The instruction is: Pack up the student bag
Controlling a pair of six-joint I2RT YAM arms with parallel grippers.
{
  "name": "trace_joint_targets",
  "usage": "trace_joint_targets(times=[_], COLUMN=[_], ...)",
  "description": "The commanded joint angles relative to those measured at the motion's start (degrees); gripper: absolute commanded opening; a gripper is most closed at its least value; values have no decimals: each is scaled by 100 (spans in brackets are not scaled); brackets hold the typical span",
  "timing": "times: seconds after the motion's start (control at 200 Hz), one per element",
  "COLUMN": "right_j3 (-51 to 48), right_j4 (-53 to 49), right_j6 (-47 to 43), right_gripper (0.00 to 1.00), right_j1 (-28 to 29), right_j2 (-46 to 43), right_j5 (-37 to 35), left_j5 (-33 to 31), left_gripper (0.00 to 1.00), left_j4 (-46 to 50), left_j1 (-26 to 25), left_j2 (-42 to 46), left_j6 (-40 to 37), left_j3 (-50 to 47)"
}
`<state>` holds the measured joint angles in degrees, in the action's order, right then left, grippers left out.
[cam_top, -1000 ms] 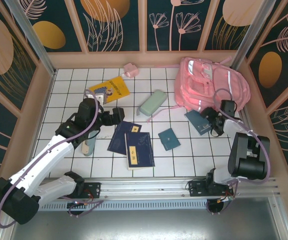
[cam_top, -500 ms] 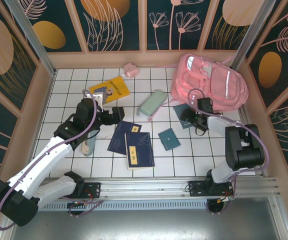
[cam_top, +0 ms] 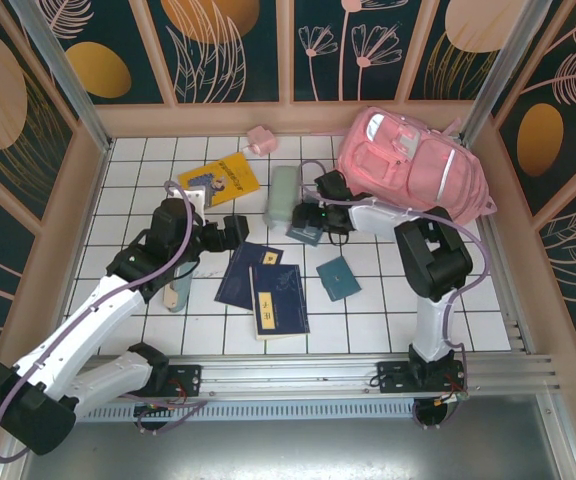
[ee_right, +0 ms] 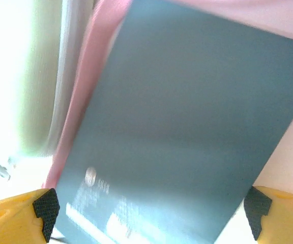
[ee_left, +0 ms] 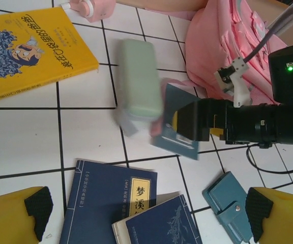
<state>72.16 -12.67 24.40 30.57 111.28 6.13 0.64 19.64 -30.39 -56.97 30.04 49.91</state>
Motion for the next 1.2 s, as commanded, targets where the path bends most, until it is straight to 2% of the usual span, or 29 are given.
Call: trace_joint_targets(times=[0.0, 0.12, 0.24, 0.385, 0.515, 0.611, 0.746, 0.871, 0.991, 1.096, 1.196], right_j3=[323, 546, 234, -809, -1845, -2167, -2003, -1438, -967, -420, 116], right_j4=[-208, -666, -1127, -1609, -1636, -1729, -1545, -1244, -707, -180, 147], right_j6=[-172, -157, -73, 89, 389, 583, 868, 958, 928, 465, -281], right_gripper=[96, 96, 96, 96, 96, 95, 98, 98, 95, 94, 94], right_j1=[46, -91, -162, -200, -277, -719, -1994, -3219, -4254, -4671, -4692], right_j2=[-60, -2, -610, -1519, -2560, -3210, -3704, -3391, -2685, -1974, -1479], right_j5=[137, -180, -578, -281, -239, -402, -723, -1058, -727, 153, 648], left_j5=[-119, -168, -205, -102, 16, 371, 956, 766, 1253, 1303, 1380], left_gripper=[99, 99, 98, 99, 99, 98, 98, 99, 99, 99, 99], left_j4=[-92, -75, -49, -30, -72, -131, -355, -474, -680, -790, -853], left_j1=[-13, -12, -15, -17, -18, -16, -83, -400, -457, -457, -451], left_j2=[148, 114, 82, 3, -122, -385, -825, -1187, -1587, -1533, -1441], left_j6=[-113, -71, -34, -29, -52, -5, 223, 444, 665, 574, 426], left_j3=[-48, -18, 2, 23, 84, 181, 432, 833, 1047, 930, 802])
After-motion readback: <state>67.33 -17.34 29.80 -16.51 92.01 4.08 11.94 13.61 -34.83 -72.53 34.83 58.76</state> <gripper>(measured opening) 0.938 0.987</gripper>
